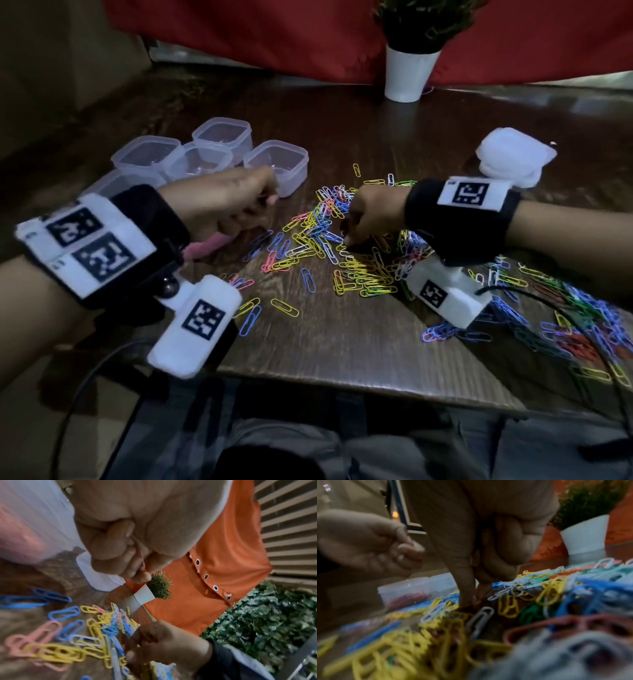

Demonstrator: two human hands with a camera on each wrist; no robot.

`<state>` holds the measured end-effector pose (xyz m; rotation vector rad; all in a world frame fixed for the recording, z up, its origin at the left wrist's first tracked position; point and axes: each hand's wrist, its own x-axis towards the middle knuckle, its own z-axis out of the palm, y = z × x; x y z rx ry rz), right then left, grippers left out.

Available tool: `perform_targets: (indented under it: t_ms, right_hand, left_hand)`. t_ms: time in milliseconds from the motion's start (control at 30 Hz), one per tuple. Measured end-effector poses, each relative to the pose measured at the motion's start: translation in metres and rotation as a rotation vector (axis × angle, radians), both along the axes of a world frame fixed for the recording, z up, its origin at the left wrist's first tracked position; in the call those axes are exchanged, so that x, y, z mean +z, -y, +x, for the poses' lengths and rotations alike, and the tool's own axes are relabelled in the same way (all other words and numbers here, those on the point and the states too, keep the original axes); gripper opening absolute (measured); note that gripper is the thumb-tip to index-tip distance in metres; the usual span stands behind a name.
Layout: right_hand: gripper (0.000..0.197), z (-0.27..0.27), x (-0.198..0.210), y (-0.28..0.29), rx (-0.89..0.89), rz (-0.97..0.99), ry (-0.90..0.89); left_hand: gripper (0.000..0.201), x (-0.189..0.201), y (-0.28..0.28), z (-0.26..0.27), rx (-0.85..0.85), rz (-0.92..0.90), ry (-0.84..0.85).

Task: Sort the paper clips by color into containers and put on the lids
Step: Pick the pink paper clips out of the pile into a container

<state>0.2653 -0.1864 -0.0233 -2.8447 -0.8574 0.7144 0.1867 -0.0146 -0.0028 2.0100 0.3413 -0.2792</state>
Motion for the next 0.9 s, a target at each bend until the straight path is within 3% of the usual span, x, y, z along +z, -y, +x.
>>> perform_targets:
  t_ms: [100,200,333,400,500,567,833,900]
  right_hand:
    - [0.031,0.006,0.000,0.001,-0.096,0.052,-0.131]
    - [0.027,0.011,0.004,0.003,-0.196,0.208,-0.246]
    - [0.029,0.022,0.018,0.001,-0.314,0.453,-0.388]
    - [0.028,0.033,0.025,-0.002,-0.285,0.444,-0.337]
    - [0.015,0.047,0.029,-0.004,-0.221,0.336,-0.087]
    - [0.017,0.053,0.026,-0.003,-0.201,0.276,0.005]
    - [0.027,0.058,0.003,-0.018,-0.041,0.118,0.038]
    - [0.022,0.060,0.004,-0.009,-0.053,0.078,0.006]
  left_hand:
    - [0.040,-0.008,0.003,-0.006,-0.140,0.262,0.133]
    - [0.022,-0.012,0.013,0.013,-0.239,0.775,0.181]
    - [0.021,-0.017,0.031,0.038,-0.319,0.984,0.108]
    - [0.022,-0.017,0.035,0.043,-0.334,0.990,0.067]
    - [0.031,-0.016,0.031,0.046,-0.363,0.959,-0.017]
    - [0.028,-0.019,0.024,0.046,-0.383,0.882,-0.075]
    - [0.041,-0.028,0.005,0.036,-0.441,0.512,-0.220]
    - [0.036,-0.030,0.001,0.033,-0.338,0.373,-0.204]
